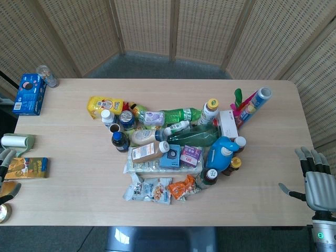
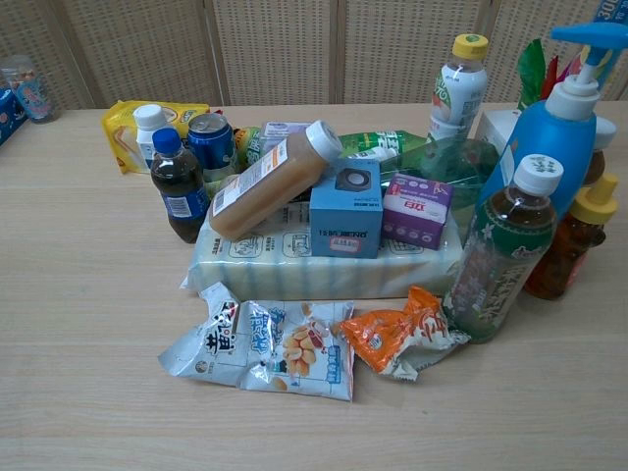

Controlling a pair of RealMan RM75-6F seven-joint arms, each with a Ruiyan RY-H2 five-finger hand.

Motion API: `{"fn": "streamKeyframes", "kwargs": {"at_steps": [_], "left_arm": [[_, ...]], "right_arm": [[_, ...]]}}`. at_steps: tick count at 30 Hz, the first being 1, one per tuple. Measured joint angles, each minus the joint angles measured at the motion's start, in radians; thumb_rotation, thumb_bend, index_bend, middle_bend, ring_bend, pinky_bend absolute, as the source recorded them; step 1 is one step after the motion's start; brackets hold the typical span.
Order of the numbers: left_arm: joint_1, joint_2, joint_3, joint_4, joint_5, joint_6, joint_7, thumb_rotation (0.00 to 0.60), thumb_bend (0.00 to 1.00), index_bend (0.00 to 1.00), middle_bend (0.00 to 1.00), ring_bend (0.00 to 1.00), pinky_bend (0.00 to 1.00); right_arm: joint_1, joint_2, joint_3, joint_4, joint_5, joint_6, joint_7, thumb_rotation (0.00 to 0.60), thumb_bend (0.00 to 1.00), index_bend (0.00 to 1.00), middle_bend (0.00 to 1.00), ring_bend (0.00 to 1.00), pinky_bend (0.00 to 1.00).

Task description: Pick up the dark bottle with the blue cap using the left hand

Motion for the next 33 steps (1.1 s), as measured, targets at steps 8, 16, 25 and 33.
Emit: {"fn": "streamKeyframes", "kwargs": {"at_steps": [8,16,25,33], "left_arm": [[-0.013,-0.001,0.003,-0.012,0.001,-0.037,0.015,0.600,0.32,0.06,0.00,0.00,0.00],[-0.066,0.011,-0.014,-0.067,-0.032,-0.139,-0.006,0.600,0.32,0.03,0.00,0.00,0.00],[-0.196,-0.045,-0.050,-0.050,-0.093,-0.365,-0.175,0.600,0.32,0.00,0.00,0.00,0.00],[-0.328,-0.166,-0.102,0.027,-0.152,-0.536,-0.326,0.600,0.32,0.00,0.00,0.00,0.00]], "right_arm": [[0.000,-0.008,-0.005,0.008,0.002,-0.006,0.017,0.493,0.04,0.00,0.00,0.00,0.00],[-0.014,-0.020,-0.013,0.019,0.002,0.005,0.046,0.497,0.04,0.00,0.00,0.00,0.00],[-0.034,0.004,-0.019,0.013,0.003,0.024,0.057,0.494,0.04,0.00,0.00,0.00,0.00],[-0.064,0.018,-0.026,0.004,0.018,0.045,0.060,0.498,0.03,0.00,0.00,0.00,0.00]]}}
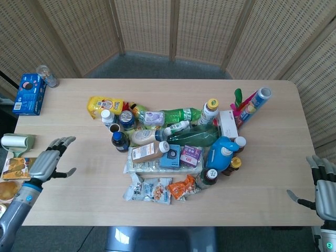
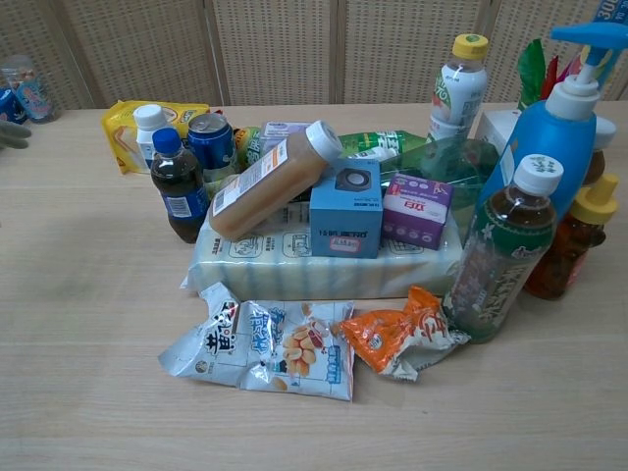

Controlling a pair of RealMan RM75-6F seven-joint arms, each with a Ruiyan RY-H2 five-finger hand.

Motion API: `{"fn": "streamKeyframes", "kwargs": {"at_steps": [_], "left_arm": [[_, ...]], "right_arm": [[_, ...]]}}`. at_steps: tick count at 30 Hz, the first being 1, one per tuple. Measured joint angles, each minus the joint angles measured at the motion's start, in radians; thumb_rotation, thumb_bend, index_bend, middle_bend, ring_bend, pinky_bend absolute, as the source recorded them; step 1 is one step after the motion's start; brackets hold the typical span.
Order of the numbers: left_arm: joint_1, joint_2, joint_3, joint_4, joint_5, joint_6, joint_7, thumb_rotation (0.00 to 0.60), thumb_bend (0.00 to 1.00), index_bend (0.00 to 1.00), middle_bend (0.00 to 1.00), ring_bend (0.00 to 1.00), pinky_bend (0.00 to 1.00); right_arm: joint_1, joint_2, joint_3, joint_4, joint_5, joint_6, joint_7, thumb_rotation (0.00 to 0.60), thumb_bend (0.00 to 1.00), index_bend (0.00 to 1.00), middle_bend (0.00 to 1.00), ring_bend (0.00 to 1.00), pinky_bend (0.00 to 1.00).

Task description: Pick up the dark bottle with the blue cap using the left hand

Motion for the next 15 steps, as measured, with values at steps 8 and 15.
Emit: {"fn": "streamKeyframes", "kwargs": {"at_steps": [8,15], "left_arm": [[-0.095,-0.121,-0.040,0.086,-0.010,-0.075,-0.124,0.600,0.32,0.00,0.00,0.00,0.00],[-0.163,-0.203,-0.070,0.132,-0.027,-0.128,-0.211,0.600,0.32,0.00,0.00,0.00,0.00]], "right_arm": [[-0.019,0.015,0.000,-0.007,0.009,0.016,0.004,0.495,0.04,0.00,0.00,0.00,0.00],[-0.035,0.024,-0.001,-0.004,0.019,0.025,0.016,0.502,0.03,0.00,0.00,0.00,0.00]]}}
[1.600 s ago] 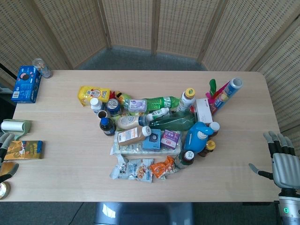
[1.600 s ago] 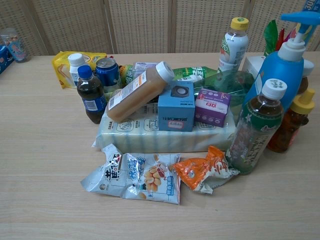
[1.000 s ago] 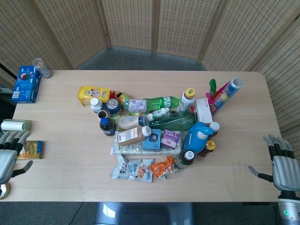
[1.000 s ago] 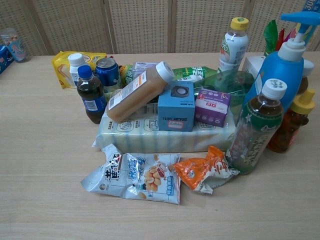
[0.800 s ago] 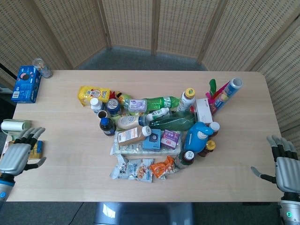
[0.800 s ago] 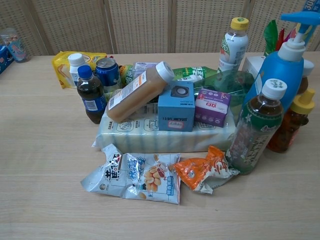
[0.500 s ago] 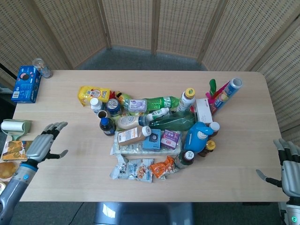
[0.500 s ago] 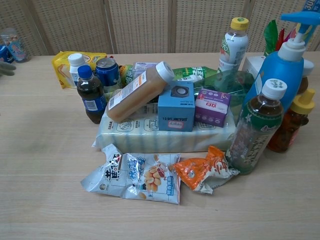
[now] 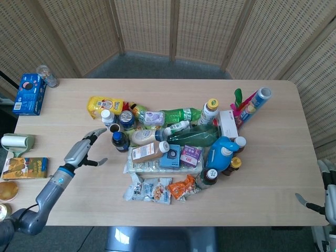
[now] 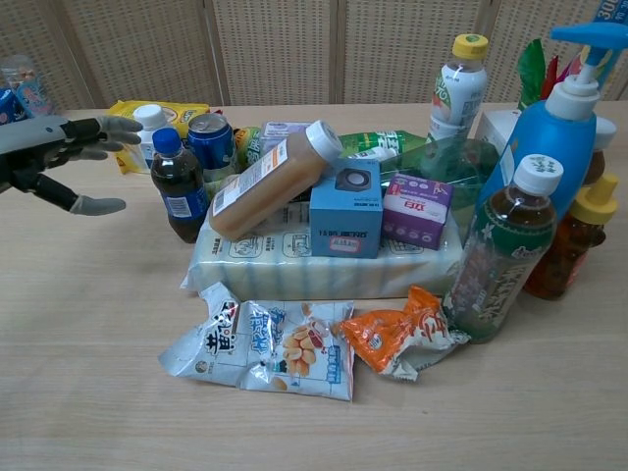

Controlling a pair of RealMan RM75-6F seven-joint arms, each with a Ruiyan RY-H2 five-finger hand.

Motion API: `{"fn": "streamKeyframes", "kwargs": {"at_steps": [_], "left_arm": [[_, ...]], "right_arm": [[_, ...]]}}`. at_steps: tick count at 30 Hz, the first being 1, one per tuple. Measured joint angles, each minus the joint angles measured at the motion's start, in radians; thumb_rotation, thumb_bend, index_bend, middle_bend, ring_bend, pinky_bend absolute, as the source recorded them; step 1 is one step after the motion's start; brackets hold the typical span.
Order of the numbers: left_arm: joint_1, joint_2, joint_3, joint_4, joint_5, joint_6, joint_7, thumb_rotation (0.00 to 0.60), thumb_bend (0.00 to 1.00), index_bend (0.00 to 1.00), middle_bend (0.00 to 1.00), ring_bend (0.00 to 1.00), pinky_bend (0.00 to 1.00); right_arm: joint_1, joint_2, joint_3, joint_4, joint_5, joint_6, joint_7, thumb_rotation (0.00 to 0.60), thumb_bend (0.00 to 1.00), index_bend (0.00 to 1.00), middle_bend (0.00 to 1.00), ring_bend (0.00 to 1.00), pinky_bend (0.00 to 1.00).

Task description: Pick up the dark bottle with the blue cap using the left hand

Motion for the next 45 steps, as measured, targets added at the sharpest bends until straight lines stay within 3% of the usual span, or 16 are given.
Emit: {"fn": "streamKeyframes", "kwargs": {"at_steps": [14,19,24,32,39,45], "left_arm": [[-0.056,-0.086,-0.009,0.052,-0.029,-0.046,-0.088,0.600,0.32,0.00,0.00,0.05,0.00],[-0.056,-0.102,-0.008,0.076,-0.048,-0.051,-0.113,0.600,0.32,0.01,0.01,0.16,0.01],[-0.054,-0.136,-0.014,0.111,-0.066,-0.051,-0.164,0.600,0.33,0.10,0.10,0.29,0.19],[-0.057,-0.201,-0.026,0.168,-0.083,-0.048,-0.210,0.600,0.38,0.16,0.19,0.37,0.28],[-0.056,-0.247,-0.040,0.205,-0.086,-0.010,-0.222,0.600,0.50,0.38,0.41,0.61,0.53],[-0.036,-0.256,-0.054,0.208,-0.089,0.037,-0.239,0.600,0.52,0.42,0.46,0.66,0.59]], "right_arm": [[-0.015,0.004,0.004,0.017,0.007,0.003,0.024,0.496,0.03,0.00,0.00,0.00,0.00],[-0.011,-0.001,0.005,0.022,0.005,-0.006,0.027,0.498,0.04,0.00,0.00,0.00,0.00],[-0.014,0.002,0.008,0.021,0.006,-0.005,0.031,0.496,0.04,0.00,0.00,0.00,0.00],[-0.022,0.008,0.007,0.015,0.008,-0.001,0.041,0.497,0.03,0.00,0.00,0.00,0.00],[-0.035,0.014,0.006,0.014,0.008,0.011,0.052,0.498,0.03,0.00,0.00,0.00,0.00],[-0.041,0.014,0.005,0.017,0.004,0.015,0.059,0.497,0.04,0.00,0.00,0.00,0.00]]}}
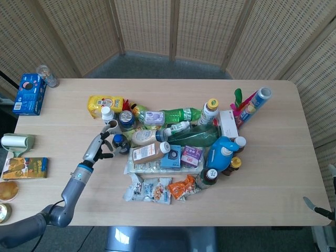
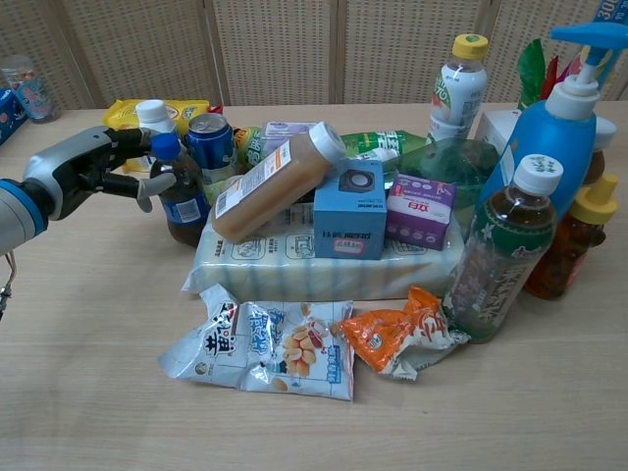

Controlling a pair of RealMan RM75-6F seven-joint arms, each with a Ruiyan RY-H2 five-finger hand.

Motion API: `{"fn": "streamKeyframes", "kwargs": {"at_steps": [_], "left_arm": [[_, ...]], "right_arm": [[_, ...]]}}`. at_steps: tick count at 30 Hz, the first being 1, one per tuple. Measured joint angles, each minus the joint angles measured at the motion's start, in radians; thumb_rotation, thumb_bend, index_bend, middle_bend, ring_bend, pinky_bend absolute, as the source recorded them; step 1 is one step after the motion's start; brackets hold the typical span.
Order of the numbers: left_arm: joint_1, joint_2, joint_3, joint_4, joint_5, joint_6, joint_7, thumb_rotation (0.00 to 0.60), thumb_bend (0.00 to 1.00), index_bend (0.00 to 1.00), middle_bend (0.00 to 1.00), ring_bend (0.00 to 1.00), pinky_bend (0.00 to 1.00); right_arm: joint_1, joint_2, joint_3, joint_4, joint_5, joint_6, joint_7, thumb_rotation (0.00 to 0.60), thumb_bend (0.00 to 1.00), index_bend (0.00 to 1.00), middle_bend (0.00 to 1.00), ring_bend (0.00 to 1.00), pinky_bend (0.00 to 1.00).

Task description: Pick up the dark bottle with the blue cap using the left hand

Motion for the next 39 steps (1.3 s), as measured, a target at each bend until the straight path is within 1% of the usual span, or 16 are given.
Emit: {"fn": "streamKeyframes", "kwargs": {"at_steps": [5,11,15,24,33,37,39], "left_arm": [[0.018,0.018,-0.008,-0.016,0.004,0.036,-0.015,0.600,0.52,0.43,0.46,0.66,0.59],[0.045,0.083,-0.023,-0.072,0.022,0.105,-0.026,0.600,0.51,0.42,0.46,0.66,0.59],[0.065,0.147,-0.039,-0.138,0.039,0.156,-0.033,0.600,0.51,0.42,0.46,0.66,0.58],[0.100,0.288,-0.062,-0.300,0.077,0.233,-0.044,0.600,0.49,0.42,0.45,0.66,0.58],[0.176,0.472,-0.065,-0.459,0.117,0.337,-0.037,0.600,0.49,0.42,0.45,0.66,0.58],[0.210,0.539,-0.067,-0.512,0.127,0.379,-0.050,0.600,0.49,0.42,0.45,0.66,0.58],[0.223,0.566,-0.070,-0.538,0.128,0.394,-0.063,0.600,0.48,0.42,0.45,0.66,0.58]], "right_arm": [[0.001,-0.003,0.001,0.002,-0.005,0.000,0.000,0.495,0.04,0.00,0.00,0.00,0.00],[0.003,-0.004,0.003,0.001,-0.008,-0.003,-0.002,0.499,0.03,0.00,0.00,0.00,0.00],[0.004,-0.007,0.003,0.001,-0.009,-0.006,-0.003,0.497,0.03,0.00,0.00,0.00,0.00],[0.010,-0.005,0.007,0.001,-0.017,-0.011,-0.002,0.501,0.03,0.00,0.00,0.00,0.00],[0.021,-0.017,0.005,0.015,-0.023,-0.028,0.007,0.495,0.03,0.00,0.00,0.00,0.00],[0.029,-0.022,0.006,0.020,-0.029,-0.034,0.009,0.500,0.04,0.00,0.00,0.00,0.00],[0.033,-0.026,0.007,0.023,-0.031,-0.038,0.012,0.492,0.03,0.00,0.00,0.00,0.00]]}}
